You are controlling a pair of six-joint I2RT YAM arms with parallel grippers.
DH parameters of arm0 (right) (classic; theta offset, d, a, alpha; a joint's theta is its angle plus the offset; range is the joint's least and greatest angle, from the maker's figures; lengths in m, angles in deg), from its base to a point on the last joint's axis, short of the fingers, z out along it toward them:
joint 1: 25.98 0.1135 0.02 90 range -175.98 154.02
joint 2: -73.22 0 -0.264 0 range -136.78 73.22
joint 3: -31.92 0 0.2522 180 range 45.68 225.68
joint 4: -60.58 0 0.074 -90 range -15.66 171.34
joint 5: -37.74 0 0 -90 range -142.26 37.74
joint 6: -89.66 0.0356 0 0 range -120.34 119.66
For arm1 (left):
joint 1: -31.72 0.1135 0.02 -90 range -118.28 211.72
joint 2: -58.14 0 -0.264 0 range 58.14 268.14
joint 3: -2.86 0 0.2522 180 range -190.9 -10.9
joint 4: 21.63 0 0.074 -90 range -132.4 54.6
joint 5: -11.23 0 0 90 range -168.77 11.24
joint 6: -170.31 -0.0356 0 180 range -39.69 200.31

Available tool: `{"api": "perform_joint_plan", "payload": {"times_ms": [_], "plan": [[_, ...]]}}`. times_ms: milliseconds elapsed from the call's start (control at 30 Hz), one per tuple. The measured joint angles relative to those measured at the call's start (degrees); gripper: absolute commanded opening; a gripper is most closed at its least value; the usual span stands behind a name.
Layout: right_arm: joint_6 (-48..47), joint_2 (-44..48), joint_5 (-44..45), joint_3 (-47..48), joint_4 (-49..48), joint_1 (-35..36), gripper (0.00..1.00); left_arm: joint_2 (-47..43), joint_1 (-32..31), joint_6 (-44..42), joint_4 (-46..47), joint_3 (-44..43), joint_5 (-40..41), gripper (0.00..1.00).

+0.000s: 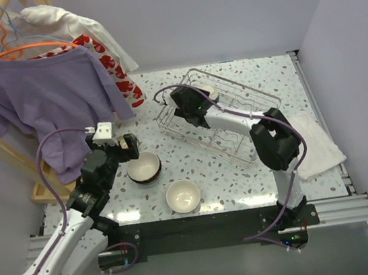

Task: Unload the bowls from the dish rack

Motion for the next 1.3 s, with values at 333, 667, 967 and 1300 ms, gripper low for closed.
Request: {"api": "perform_joint_plan", "payload": {"times_ms": [333, 667, 967, 1300], "plan": [[10.5, 1.4, -5.6, 4.2, 8.4, -0.3, 0.24, 1.9, 0.0, -1.4, 1.5, 0.2, -4.9, 0.94], [25.9, 6.9, -12.1, 8.2, 15.8, -3.5, 0.24, 9.1, 0.0, -4.2, 9.8, 1.7, -15.5, 0.97], [37.6, 16.6, -16.7, 5.0, 15.8, -7.2, 0.23, 18.2, -2.2, -3.9, 22.7, 1.9, -26.3, 1.0], [44.9, 18.5, -24.1, 0.1, 14.4, -7.0, 0.23, 36.1, -12.3, -4.3, 41.0, -1.0, -27.9, 1.0]]}}
